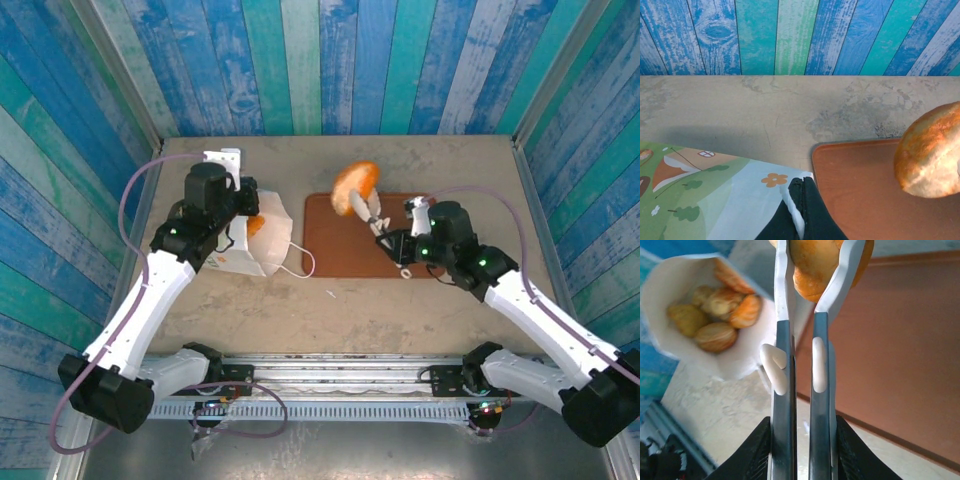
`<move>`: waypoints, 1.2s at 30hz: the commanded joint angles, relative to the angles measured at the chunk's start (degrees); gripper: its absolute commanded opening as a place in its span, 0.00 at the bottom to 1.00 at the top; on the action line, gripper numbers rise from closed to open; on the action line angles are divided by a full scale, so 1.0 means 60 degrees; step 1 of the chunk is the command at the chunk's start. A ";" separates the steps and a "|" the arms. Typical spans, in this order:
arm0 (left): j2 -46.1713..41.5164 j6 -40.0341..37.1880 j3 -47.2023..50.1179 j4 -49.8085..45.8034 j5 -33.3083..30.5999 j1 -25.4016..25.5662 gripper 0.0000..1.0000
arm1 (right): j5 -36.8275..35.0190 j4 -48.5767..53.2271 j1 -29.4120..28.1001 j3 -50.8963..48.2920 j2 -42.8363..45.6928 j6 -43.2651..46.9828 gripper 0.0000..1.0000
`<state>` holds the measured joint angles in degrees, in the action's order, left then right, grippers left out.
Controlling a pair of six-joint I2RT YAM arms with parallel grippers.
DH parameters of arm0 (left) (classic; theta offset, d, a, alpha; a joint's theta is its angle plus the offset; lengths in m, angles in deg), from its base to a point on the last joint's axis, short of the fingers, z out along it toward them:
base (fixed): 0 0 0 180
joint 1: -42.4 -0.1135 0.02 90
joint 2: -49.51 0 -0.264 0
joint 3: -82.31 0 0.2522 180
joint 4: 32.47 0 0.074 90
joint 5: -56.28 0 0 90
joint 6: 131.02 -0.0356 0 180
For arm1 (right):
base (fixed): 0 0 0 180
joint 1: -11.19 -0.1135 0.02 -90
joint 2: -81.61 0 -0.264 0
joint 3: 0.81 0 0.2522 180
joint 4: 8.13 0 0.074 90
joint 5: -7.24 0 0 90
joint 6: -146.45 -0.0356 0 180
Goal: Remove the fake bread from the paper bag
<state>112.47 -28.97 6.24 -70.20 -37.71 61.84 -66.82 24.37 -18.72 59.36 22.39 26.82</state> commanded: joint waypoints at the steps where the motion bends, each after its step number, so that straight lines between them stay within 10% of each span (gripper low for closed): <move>1: 0.0171 0.0039 -0.0277 0.0299 -0.0113 -0.0216 0.00 | 0.1395 0.0383 0.0427 0.0185 -0.0526 0.0230 0.30; 7: 0.0112 -0.0013 -0.0269 0.0503 0.0303 -0.0523 0.00 | 0.1092 0.2361 0.0988 0.1241 -0.1428 0.1117 0.30; 21: 0.0003 -0.0231 -0.0135 0.0667 0.0473 -0.0691 0.00 | 0.4437 0.2491 0.1074 0.3210 -0.4850 0.2705 0.36; 36: -0.0327 -0.0309 -0.0064 0.0522 0.0341 -0.0806 0.00 | 0.2703 0.3402 0.1191 0.4903 -0.6870 0.3230 0.47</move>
<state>112.55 -29.88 6.24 -68.12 -35.29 57.43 -48.88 43.32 -11.90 87.25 -17.89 45.07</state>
